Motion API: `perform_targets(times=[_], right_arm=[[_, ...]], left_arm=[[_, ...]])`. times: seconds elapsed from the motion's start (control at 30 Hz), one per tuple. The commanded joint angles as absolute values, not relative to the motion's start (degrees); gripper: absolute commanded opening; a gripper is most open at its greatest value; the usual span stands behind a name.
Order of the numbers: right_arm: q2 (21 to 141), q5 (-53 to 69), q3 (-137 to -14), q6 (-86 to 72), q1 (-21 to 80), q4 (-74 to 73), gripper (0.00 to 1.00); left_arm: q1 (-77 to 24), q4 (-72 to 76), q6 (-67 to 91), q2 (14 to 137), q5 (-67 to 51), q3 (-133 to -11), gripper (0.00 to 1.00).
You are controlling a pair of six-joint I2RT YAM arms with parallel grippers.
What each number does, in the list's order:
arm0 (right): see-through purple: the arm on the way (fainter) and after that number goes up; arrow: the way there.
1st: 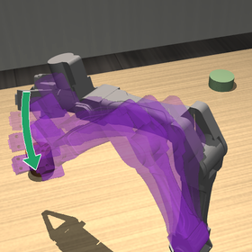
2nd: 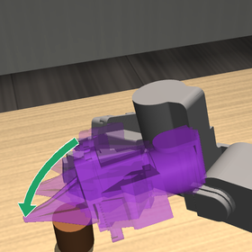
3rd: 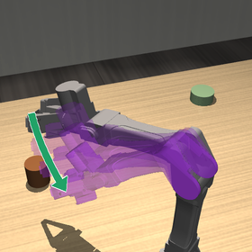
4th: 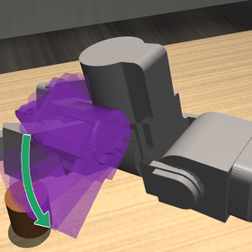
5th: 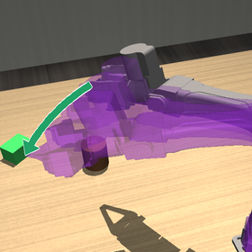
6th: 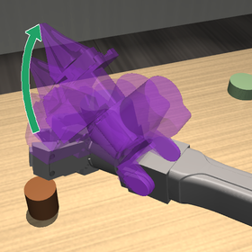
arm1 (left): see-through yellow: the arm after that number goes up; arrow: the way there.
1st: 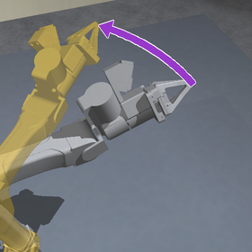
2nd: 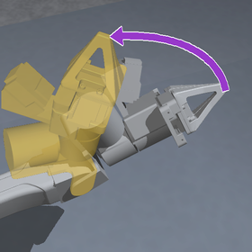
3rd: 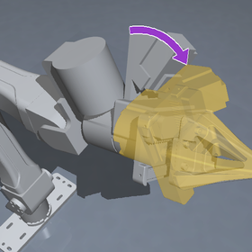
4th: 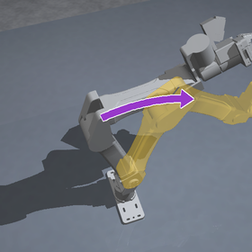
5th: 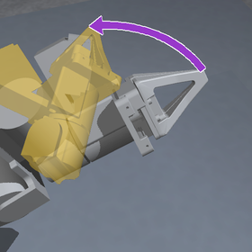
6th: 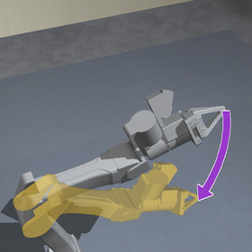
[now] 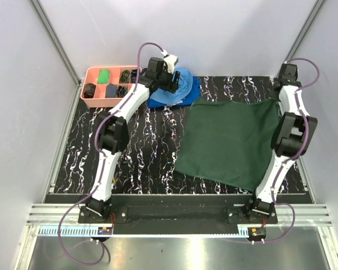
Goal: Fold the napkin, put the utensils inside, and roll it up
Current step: Flatten the napkin out
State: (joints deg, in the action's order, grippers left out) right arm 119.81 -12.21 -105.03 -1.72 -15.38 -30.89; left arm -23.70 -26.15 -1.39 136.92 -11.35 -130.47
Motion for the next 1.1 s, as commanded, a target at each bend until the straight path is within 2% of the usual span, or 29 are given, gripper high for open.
perform_targets(times=[0.0, 0.07, 0.1, 0.13, 0.23, 0.27, 0.37, 0.53, 0.8, 1.07], right_arm=[[125.31, -6.09, -114.95, -0.18, -15.21, -30.14, 0.0], [126.82, -3.27, -117.24, -0.52, -15.2, -31.29, 0.04], [127.61, -1.16, -118.03, -1.66, -15.21, -31.64, 0.33], [127.88, -0.36, -118.3, -2.19, -15.21, -32.34, 0.46], [126.04, 2.89, -116.81, -4.65, -14.94, -32.78, 0.73], [123.95, 3.42, -115.94, -5.27, -14.33, -32.78, 0.77], [117.46, 5.18, -110.23, -7.9, -12.4, -32.7, 0.82], [107.94, 7.29, -92.05, -13.79, -4.23, -30.07, 0.87], [98.89, 8.62, -69.82, -25.31, 2.54, -25.94, 0.91], [100.01, 8.79, -63.19, -29.18, 4.74, -22.59, 0.92]], left_arm=[[-23.64, -13.53, -1.76, 128.24, -10.54, -127.97, 0.7], [-24.08, -14.49, -1.06, 126.05, -11.95, -125.61, 0.75], [-24.43, -14.59, -0.79, 124.99, -12.3, -124.12, 0.77], [-24.69, -14.68, -0.44, 123.76, -12.83, -122.54, 0.8], [-26.8, -14.59, 1.39, 118.4, -12.83, -115.24, 0.85], [-27.5, -14.5, 2.28, 115.69, -12.92, -111.48, 0.86], [-27.86, -13.89, 8.42, 109.89, -14.41, -103.92, 0.91], [-27.86, -15.99, 16.59, 100.3, -10.11, -94.76, 0.94], [-26.1, -27.42, 11.96, 85.97, -12.04, -83.86, 0.96], [-25.49, -31.11, 6.51, 79.02, -12.04, -76.29, 0.97]])
